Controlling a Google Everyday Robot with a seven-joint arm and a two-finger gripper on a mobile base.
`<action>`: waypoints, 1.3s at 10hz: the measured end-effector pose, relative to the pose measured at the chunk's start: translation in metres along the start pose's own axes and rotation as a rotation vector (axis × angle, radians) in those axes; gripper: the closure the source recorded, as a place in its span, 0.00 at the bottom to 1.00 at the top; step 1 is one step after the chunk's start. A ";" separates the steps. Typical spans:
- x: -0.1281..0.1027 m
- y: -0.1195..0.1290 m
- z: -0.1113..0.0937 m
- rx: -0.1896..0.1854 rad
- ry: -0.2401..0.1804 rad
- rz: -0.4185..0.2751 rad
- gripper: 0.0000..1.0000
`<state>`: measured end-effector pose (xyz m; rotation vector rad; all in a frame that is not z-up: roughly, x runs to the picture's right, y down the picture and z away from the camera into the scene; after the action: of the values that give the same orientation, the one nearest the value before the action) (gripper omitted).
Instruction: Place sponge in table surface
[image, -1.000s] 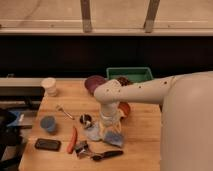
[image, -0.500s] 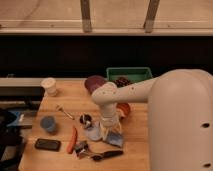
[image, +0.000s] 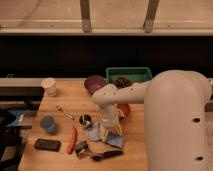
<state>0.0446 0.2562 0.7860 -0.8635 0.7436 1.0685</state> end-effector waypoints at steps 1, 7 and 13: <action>0.000 0.000 -0.001 0.000 0.001 0.000 0.49; 0.007 -0.013 -0.001 -0.047 -0.020 0.029 1.00; 0.008 -0.028 -0.020 -0.057 -0.075 0.062 1.00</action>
<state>0.0711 0.2358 0.7763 -0.8491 0.6835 1.1756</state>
